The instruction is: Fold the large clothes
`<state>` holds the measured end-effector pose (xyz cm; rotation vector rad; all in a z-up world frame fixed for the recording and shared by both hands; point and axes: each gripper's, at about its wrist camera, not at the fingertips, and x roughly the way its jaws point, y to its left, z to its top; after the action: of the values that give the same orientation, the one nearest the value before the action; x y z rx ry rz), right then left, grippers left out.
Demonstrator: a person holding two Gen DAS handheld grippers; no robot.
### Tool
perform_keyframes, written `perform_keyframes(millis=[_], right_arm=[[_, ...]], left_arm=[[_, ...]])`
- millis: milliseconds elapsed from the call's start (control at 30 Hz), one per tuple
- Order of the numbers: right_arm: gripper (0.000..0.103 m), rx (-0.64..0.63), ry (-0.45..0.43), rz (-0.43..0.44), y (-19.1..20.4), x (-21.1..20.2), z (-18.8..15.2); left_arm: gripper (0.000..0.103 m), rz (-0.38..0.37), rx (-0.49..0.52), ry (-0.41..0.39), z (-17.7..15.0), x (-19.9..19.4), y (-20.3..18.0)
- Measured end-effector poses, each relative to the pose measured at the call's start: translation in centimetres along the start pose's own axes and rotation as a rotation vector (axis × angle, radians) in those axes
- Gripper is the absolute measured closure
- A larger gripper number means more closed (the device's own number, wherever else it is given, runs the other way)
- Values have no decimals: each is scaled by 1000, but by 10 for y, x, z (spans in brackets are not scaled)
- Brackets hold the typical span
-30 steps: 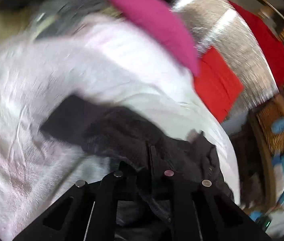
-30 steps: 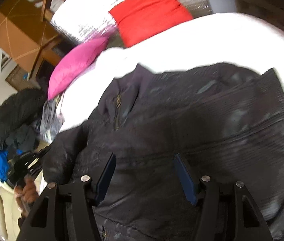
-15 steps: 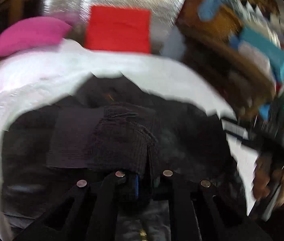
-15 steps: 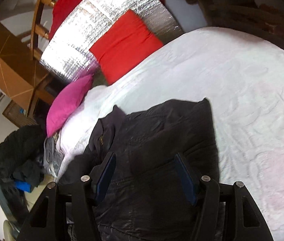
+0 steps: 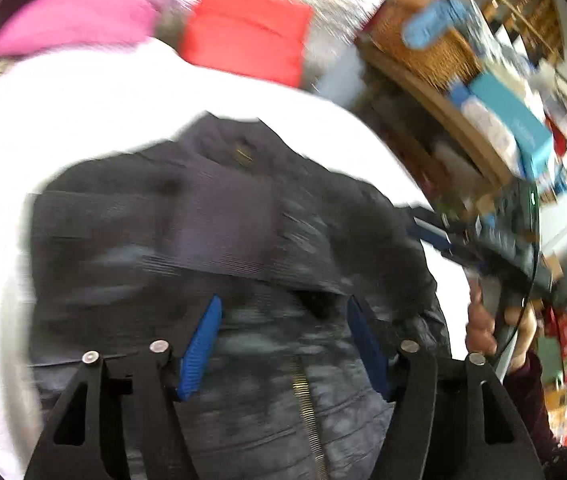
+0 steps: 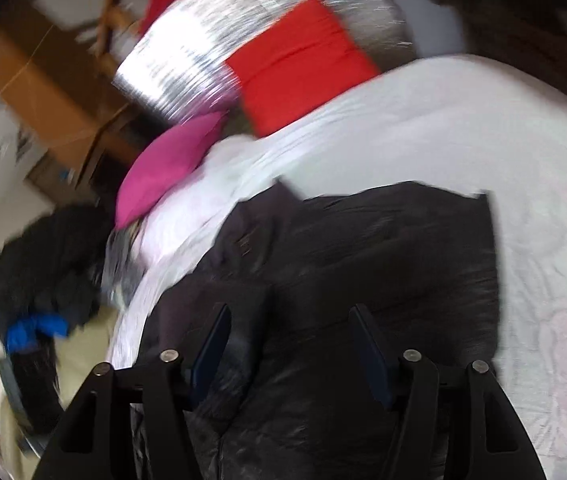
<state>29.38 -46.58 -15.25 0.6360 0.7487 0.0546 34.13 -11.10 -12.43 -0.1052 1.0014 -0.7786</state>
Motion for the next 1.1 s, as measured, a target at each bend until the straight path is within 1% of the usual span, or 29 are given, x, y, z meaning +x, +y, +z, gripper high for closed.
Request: perform_keyframes(millis=[67, 133, 167, 233, 267, 300, 333, 367, 433, 500, 567, 600, 633, 667, 733, 767, 800, 833, 867, 900, 933, 1033, 1100], right_arm=[[28, -109, 7, 4, 30, 5, -8], [27, -184, 17, 16, 55, 10, -16], [26, -219, 30, 17, 67, 15, -20], [26, -304, 57, -2, 93, 26, -32], [26, -351, 73, -20, 105, 34, -39], [26, -401, 97, -37, 116, 42, -46], [26, -442, 117, -52, 124, 50, -52], [26, -495, 138, -82, 134, 59, -60], [26, -580, 154, -148, 144, 72, -72], [26, -657, 146, -263, 151, 90, -82], [26, -698, 125, -352, 151, 101, -83], [32, -698, 114, -374, 149, 105, -80], [40, -681, 101, -375, 145, 104, -76], [51, -647, 97, -363, 141, 103, -70], [59, -577, 77, -354, 133, 96, -60], [63, -535, 57, -336, 127, 87, -54], [64, -501, 45, -327, 122, 80, -49], [64, -441, 30, -313, 111, 71, -42], [64, -363, 20, -286, 97, 61, -35], [64, -279, 13, -252, 81, 51, -28], [64, -218, 7, -225, 68, 44, -25], [64, -36, -4, -132, 24, 20, -21], [64, 86, 24, -70, -6, 10, -25]], left_arm=[[34, 84, -51, -66, 4, -24, 28], [34, 195, -118, -87, 5, -29, 55], [35, 241, -155, -82, 5, -25, 68], [36, 287, -207, -31, 4, -13, 87], [38, 299, -212, -14, 3, -9, 92], [43, 323, -217, 20, 1, 0, 96], [46, 333, -221, 38, 1, 4, 97], [48, 347, -236, 66, -1, 11, 99], [48, 365, -239, 84, -5, 15, 103], [49, 391, -213, 91, -4, 19, 96], [48, 403, -199, 98, -3, 24, 96], [49, 404, -192, 107, -4, 26, 94], [49, 404, -191, 111, -5, 28, 93], [49, 409, -187, 115, -5, 30, 92], [49, 417, -177, 116, -7, 33, 92], [49, 420, -175, 116, -6, 37, 89], [49, 421, -175, 116, -6, 37, 88], [49, 421, -174, 117, -6, 38, 86], [49, 422, -172, 117, -6, 39, 85], [49, 420, -173, 118, -6, 41, 94], [49, 423, -171, 118, -6, 41, 93], [49, 437, -161, 119, -8, 43, 92], [48, 449, -154, 121, -8, 46, 90]])
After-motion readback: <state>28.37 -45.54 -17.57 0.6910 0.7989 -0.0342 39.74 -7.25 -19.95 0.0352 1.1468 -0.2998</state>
